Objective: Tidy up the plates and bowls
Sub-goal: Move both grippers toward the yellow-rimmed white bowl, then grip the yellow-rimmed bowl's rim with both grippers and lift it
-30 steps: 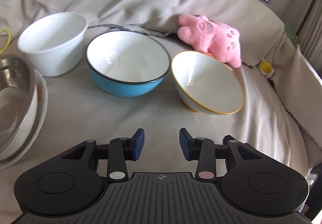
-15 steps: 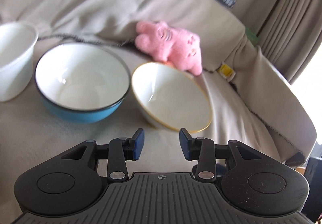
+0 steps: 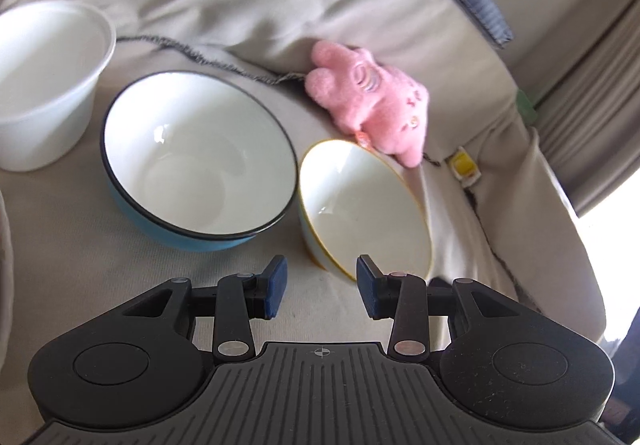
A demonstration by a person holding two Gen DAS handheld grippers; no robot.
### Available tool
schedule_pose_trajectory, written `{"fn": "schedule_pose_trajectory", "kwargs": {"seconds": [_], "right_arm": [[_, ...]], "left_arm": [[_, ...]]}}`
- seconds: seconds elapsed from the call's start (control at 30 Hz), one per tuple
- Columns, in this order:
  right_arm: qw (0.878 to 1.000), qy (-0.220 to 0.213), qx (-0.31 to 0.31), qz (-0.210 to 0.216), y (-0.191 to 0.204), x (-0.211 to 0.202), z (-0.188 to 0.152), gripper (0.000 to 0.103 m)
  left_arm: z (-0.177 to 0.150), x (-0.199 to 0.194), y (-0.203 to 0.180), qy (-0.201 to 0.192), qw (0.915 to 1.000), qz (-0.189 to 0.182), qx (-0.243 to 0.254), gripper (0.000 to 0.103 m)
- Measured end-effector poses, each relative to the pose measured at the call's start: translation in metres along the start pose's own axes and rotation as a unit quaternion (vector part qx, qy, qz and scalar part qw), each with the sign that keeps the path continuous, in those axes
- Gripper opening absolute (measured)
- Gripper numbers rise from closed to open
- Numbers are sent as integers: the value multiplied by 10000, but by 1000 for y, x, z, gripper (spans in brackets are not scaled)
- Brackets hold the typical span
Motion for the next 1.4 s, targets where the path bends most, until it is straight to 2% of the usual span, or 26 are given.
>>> {"fn": "schedule_pose_trajectory", "kwargs": {"seconds": [0.13, 0.27, 0.4, 0.5, 0.53, 0.57, 0.73, 0.87, 1.0, 1.2, 1.4], "right_arm": [[9998, 112, -8, -163, -20, 43, 29, 54], [9995, 260, 181, -26, -28, 90, 50, 50], [9952, 619, 419, 633, -31, 132, 60, 49], [9901, 799, 618, 971, -31, 147, 56, 37], [9885, 881, 597, 1071, -29, 147, 52, 28], [9895, 885, 515, 1017, -25, 144, 49, 27], [9945, 827, -2, 645, -16, 105, 23, 26], [9939, 861, -183, 669, -11, 64, -9, 26], [9919, 903, -396, 798, 14, 35, -38, 26], [9872, 1023, -516, 1112, 66, 28, -66, 26], [9903, 751, -926, 710, 95, 35, -73, 27]], "left_arm": [[-1, 34, -5, 197, 9996, 191, -55, 42], [3, 62, -18, 81, 9989, 418, 202, 44], [3, 87, -19, 204, 9977, 606, 232, 46], [1, 93, -20, 245, 9967, 634, 436, 43], [-1, 92, -22, 244, 9962, 656, 516, 43], [-4, 89, -24, 278, 9953, 688, 626, 43], [-20, 66, -22, 547, 9939, 544, 794, 42], [-38, 30, -17, 679, 9914, 533, 986, 42], [-50, -8, -1, 722, 9901, 636, 1026, 43], [-54, -51, 42, 370, 9921, 876, 822, 43], [-53, -61, 60, 469, 9960, 569, 511, 43]]}}
Point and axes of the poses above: each gripper's, at about its wrist camera, not at the fingertips, and x roughly the way its jaws point, y to its left, z to its top, the point moved 2 cm from there along x, roughly the way its jaws point, and after that the axes turned 6 degrees about -z, right-handed, at the moved point
